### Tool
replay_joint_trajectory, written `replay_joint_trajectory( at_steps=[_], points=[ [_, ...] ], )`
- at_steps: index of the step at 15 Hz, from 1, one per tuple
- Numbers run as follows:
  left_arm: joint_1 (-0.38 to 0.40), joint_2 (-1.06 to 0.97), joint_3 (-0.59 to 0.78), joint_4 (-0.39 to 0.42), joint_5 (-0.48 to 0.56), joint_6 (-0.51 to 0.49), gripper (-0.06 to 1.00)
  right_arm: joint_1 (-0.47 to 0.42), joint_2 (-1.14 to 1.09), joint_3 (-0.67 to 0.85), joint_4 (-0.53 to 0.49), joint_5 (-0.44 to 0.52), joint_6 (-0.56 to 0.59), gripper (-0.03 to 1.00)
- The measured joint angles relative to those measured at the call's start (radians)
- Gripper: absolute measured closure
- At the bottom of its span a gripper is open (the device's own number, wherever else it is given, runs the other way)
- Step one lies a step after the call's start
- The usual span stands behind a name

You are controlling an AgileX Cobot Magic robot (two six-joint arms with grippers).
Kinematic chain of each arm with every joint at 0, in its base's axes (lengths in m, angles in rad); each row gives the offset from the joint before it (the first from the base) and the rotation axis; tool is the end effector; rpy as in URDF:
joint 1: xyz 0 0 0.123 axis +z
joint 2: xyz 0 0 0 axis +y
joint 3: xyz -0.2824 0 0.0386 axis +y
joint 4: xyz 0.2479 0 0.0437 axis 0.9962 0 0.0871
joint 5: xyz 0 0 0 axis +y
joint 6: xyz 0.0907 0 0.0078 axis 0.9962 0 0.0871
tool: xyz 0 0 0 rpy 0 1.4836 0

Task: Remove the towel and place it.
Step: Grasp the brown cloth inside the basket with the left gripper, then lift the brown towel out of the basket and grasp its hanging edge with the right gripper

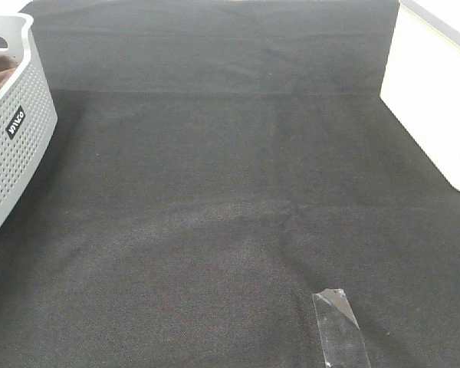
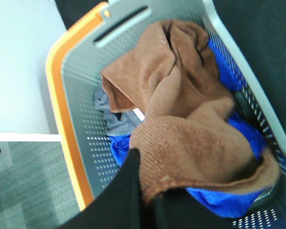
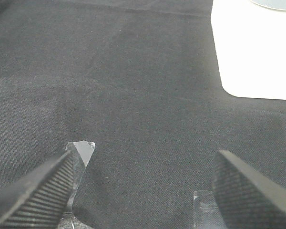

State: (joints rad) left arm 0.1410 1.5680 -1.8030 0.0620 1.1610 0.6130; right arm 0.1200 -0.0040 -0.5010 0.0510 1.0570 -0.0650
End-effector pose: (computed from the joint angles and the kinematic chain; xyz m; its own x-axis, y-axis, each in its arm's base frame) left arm 0.3254 0.0514 0.4381 -0.6973 0.5014 -0.5123 0.2952 0.8521 0.4322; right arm -0.0059 0.0034 0.2778 -0.4378 -0.0930 -0.8942 -0.1766 0.9842 -0.0158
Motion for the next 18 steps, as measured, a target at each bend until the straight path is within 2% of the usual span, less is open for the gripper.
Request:
replay_joint_trajectory(
  at_steps=[2,5,6,8,10,12,14,15,16,18],
  points=[
    [0.000,-0.050,0.000,-0.027,0.000,-0.013,0.94,0.000,0.000,0.000,0.000,0.000,0.000,0.21],
    [0.000,-0.117,0.000,-0.118,-0.014,-0.019,0.94,0.000,0.028,-0.003,0.003,-0.005,-0.013,0.21],
    [0.000,-0.141,0.000,-0.154,-0.038,-0.018,0.94,0.000,0.070,-0.012,0.020,-0.022,-0.060,0.21],
    [0.000,-0.172,0.000,-0.217,-0.072,0.005,0.94,0.000,0.163,-0.024,0.124,-0.132,-0.177,0.21],
    [0.000,-0.197,0.000,-0.325,-0.090,0.067,0.94,0.000,0.318,-0.025,0.392,-0.277,-0.420,0.21],
    [0.000,-0.205,0.000,-0.435,-0.097,0.148,0.94,0.000,0.496,-0.025,0.724,-0.332,-0.813,0.21],
    [-0.010,-0.205,0.000,-0.552,-0.098,0.224,0.94,0.000,0.663,-0.025,1.052,-0.298,-1.196,0.21],
    [-0.037,-0.205,0.000,-0.595,-0.099,0.276,0.94,0.000,0.754,-0.029,1.175,-0.261,-1.361,0.21],
    [-0.081,-0.205,0.000,-0.614,-0.105,0.316,0.94,0.000,0.843,-0.043,1.276,-0.220,-1.477,0.21],
    [-0.175,-0.201,0.000,-0.616,-0.132,0.369,0.94,0.000,0.988,-0.094,1.355,-0.182,-1.585,0.21]
  ],
)
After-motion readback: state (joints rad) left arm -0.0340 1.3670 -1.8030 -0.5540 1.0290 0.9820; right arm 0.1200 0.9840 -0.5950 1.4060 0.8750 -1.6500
